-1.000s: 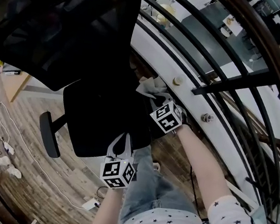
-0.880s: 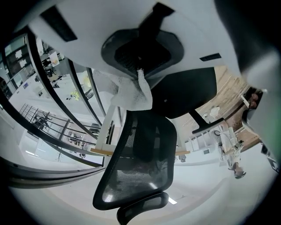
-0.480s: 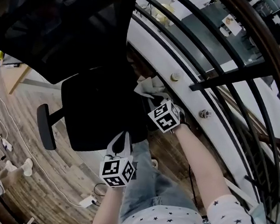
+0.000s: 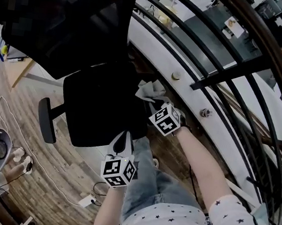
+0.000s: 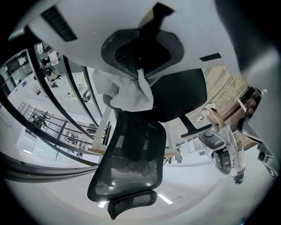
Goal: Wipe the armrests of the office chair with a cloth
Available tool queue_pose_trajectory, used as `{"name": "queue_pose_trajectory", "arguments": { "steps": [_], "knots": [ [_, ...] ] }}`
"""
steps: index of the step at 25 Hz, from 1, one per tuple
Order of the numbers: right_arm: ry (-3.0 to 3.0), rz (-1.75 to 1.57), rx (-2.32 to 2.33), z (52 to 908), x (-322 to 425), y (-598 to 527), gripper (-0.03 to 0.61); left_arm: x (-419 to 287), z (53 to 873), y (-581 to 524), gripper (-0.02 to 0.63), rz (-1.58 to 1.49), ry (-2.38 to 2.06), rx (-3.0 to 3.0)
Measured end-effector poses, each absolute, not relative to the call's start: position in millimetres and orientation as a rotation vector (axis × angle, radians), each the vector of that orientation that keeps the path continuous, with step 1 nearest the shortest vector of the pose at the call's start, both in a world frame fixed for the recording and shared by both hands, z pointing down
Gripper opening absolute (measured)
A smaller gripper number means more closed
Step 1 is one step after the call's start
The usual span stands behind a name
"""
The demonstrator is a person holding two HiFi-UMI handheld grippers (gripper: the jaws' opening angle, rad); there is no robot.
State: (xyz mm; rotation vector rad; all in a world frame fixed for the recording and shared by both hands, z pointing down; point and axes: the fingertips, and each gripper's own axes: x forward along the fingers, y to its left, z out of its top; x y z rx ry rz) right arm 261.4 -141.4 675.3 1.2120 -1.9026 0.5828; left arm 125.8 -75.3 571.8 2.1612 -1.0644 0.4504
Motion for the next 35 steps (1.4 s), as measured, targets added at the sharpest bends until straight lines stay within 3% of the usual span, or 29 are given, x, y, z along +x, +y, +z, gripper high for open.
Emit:
{"name": "queue_pose_trajectory", "arguments": {
  "steps": [35],
  "knots": [
    [-1.909,0.575,1.154,673.7,233.5,-46.8,0.028,108.1,551.7,-2.4,0.007,0.433,-1.091,2.186]
  ]
}}
